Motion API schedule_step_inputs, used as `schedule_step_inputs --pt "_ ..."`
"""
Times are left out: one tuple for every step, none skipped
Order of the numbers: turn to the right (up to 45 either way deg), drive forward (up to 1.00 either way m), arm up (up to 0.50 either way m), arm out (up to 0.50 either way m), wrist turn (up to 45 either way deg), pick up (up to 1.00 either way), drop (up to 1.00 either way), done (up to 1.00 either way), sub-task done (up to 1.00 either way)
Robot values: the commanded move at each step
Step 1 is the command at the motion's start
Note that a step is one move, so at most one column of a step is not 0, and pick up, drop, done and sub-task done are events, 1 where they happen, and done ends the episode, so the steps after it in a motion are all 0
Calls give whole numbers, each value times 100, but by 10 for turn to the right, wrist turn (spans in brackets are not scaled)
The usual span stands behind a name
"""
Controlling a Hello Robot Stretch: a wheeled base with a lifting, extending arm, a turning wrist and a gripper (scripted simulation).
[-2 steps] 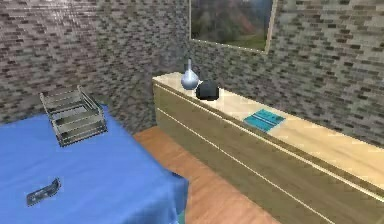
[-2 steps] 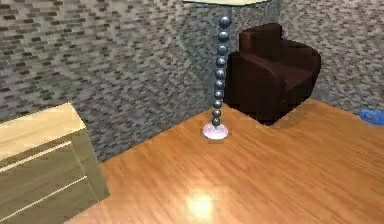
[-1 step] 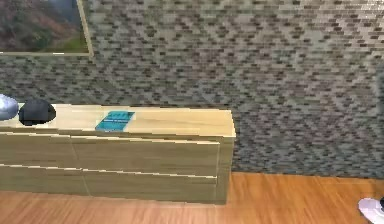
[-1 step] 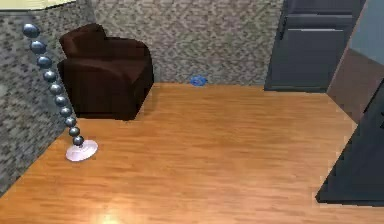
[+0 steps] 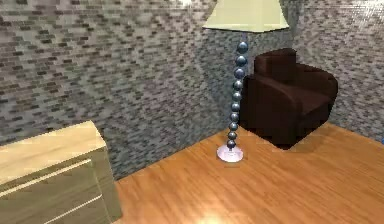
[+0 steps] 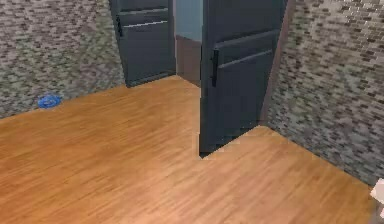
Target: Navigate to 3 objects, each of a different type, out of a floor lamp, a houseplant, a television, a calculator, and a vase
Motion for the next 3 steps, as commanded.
schedule_step_inputs --pt "0 90 0 0 0 0 0 0 0" --pt "240 0 0 0 0 0 0 0 0" --pt "0 0 0 0 0 0 0 0 100"
